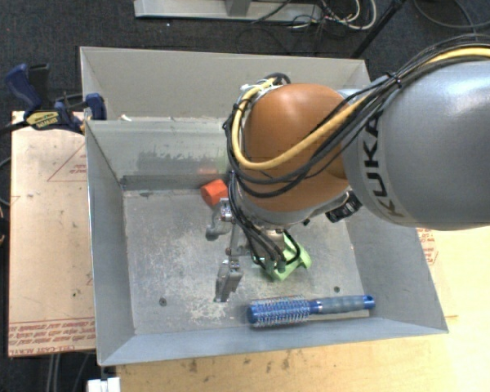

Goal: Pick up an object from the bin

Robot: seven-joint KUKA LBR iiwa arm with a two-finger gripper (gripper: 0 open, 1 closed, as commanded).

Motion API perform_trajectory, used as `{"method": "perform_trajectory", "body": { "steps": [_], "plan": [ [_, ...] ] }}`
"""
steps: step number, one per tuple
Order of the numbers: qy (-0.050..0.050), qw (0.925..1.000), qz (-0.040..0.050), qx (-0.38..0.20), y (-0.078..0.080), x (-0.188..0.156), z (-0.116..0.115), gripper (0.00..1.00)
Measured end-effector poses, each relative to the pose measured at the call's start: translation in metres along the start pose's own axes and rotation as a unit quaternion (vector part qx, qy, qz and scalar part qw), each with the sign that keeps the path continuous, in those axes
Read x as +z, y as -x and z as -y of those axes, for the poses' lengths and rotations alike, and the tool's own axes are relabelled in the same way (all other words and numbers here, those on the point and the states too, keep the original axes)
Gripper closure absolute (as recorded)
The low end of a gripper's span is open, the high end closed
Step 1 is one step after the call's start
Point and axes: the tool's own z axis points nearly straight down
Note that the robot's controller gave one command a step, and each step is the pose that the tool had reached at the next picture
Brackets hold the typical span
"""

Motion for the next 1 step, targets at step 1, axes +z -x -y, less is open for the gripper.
{"method": "perform_trajectory", "body": {
  "steps": [1],
  "plan": [
    [-0.001,0.9883,0.0021,-0.152,0.0170,0.0886,0.0958,0.00]
  ]
}}
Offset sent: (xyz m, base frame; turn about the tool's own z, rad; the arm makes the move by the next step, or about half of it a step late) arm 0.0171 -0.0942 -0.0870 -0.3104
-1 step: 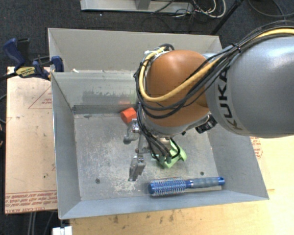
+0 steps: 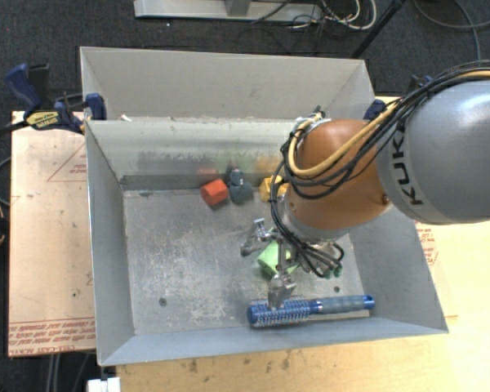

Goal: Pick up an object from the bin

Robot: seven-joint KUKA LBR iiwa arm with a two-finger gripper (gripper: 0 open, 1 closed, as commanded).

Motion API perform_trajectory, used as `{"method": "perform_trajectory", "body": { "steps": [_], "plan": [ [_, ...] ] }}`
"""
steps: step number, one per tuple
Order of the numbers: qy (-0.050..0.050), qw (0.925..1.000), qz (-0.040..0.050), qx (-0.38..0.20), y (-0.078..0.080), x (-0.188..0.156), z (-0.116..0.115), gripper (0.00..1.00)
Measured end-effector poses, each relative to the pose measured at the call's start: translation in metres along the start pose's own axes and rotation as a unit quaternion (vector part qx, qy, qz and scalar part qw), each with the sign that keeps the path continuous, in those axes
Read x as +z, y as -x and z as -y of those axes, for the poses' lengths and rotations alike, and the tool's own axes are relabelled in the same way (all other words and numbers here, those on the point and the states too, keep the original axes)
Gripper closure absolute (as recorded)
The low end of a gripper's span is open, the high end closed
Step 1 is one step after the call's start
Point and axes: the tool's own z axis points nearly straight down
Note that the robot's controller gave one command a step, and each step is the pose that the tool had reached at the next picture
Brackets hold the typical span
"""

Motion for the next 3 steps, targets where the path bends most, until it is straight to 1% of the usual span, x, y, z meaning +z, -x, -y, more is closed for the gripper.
{"method": "perform_trajectory", "body": {
  "steps": [1,2,3],
  "plan": [
    [0.000,0.9920,0.0001,-0.127,-0.031,0.053,0.065,0.00],
    [0.001,0.9919,0.0016,-0.127,-0.030,0.053,0.064,1.00],
    [-0.002,0.9893,0.0063,-0.146,-0.030,-0.087,0.065,1.00]
  ]
}}
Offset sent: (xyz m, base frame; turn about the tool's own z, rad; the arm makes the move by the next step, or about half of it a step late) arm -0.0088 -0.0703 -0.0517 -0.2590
